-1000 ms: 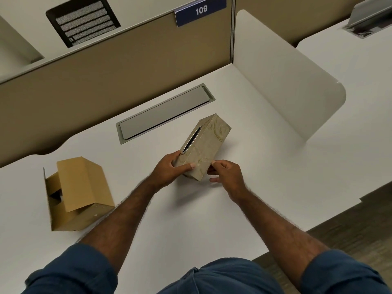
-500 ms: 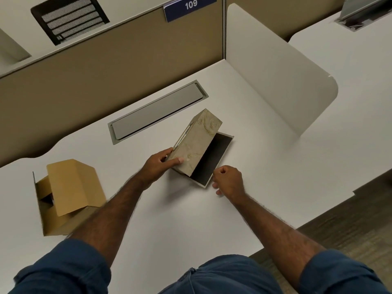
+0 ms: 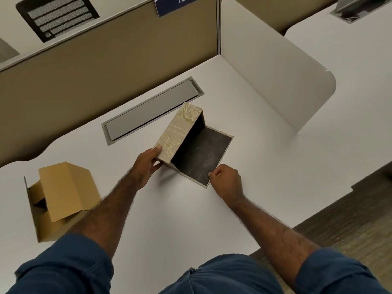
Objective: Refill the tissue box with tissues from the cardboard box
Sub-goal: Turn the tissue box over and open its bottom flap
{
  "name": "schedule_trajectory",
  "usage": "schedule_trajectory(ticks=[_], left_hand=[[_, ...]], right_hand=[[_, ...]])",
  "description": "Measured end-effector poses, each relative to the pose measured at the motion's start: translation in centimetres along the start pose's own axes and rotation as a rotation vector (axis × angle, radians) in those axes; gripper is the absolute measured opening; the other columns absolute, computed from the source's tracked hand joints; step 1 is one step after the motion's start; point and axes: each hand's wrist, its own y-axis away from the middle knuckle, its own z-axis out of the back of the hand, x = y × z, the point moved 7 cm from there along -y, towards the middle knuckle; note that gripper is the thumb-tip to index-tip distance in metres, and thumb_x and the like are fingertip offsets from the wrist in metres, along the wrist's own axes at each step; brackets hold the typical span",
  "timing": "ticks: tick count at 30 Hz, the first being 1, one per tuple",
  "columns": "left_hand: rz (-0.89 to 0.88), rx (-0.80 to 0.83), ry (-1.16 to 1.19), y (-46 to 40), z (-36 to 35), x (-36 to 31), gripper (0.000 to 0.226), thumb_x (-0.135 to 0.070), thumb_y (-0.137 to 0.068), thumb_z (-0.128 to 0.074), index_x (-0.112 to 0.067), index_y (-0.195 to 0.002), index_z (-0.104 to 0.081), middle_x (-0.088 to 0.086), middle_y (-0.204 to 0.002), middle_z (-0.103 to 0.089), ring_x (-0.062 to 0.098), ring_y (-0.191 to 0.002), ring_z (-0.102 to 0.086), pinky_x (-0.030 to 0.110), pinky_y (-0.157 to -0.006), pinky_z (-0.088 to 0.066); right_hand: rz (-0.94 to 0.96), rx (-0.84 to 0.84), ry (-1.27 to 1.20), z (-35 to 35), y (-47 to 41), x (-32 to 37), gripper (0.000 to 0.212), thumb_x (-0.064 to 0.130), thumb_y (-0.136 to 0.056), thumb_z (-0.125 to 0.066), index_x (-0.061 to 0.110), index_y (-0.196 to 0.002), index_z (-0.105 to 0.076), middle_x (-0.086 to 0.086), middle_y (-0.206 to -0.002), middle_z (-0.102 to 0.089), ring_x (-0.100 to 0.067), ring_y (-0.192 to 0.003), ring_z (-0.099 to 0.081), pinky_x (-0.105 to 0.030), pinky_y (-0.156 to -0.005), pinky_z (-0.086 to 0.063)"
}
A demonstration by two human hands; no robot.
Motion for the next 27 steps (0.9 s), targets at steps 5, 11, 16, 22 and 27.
schedule_trajectory(ticks=[5,11,16,22,27], left_hand=[[-0.028,0.002,-0.023,-0.5,-0.6,-0.6,0.041,-0.031,-0.110,-0.045,-0.012,-0.147,-0.050,0.016,-0.145,-0.059,0.032,-0.135,-0.057,0.051,-0.116,-0.045],[-0.134,-0.098,-0.206,-1.2,-2.1,-2.9,0.044,-0.032,-0.112,-0.039,-0.012,-0.151,-0.043,0.012,-0.146,-0.056,0.029,-0.134,-0.057,0.049,-0.114,-0.048],[-0.204,-0.335,-0.411,-0.5,-1.9,-3.3,0.052,-0.044,-0.110,-0.039,-0.015,-0.153,-0.043,0.010,-0.154,-0.051,0.028,-0.140,-0.051,0.041,-0.117,-0.043],[-0.373,-0.386,-0.521,4.3,1.2,-1.3,0.053,-0.051,-0.105,-0.046,-0.025,-0.151,-0.047,0.001,-0.159,-0.047,0.021,-0.145,-0.045,0.049,-0.119,-0.041],[-0.425,-0.411,-0.547,9.6,5.4,1.3,0.053,-0.053,-0.103,-0.051,-0.026,-0.148,-0.050,-0.006,-0.156,-0.049,0.014,-0.145,-0.044,0.049,-0.118,-0.043]], right_hand=[[0.006,0.042,0.094,-0.2,-0.1,0.1,0.024,0.036,-0.104,-0.070,0.014,-0.095,-0.073,-0.005,-0.092,-0.077,-0.017,-0.079,-0.067,-0.030,-0.076,-0.058],[0.047,0.080,0.239,-0.8,0.4,1.1,0.024,0.042,-0.101,-0.071,0.019,-0.095,-0.069,-0.002,-0.096,-0.078,-0.019,-0.085,-0.071,-0.033,-0.080,-0.060],[0.082,0.070,0.281,-0.7,1.1,1.8,0.023,0.040,-0.102,-0.068,0.024,-0.088,-0.060,0.001,-0.090,-0.074,-0.019,-0.085,-0.070,-0.036,-0.080,-0.061],[0.165,0.020,0.358,-1.7,3.4,3.7,0.022,0.036,-0.101,-0.065,0.023,-0.084,-0.061,0.006,-0.081,-0.068,-0.012,-0.072,-0.062,-0.025,-0.064,-0.045],[0.244,0.045,0.341,-4.5,6.5,6.6,0.019,0.040,-0.100,-0.067,0.024,-0.091,-0.068,0.008,-0.086,-0.073,-0.009,-0.072,-0.062,-0.022,-0.068,-0.046]])
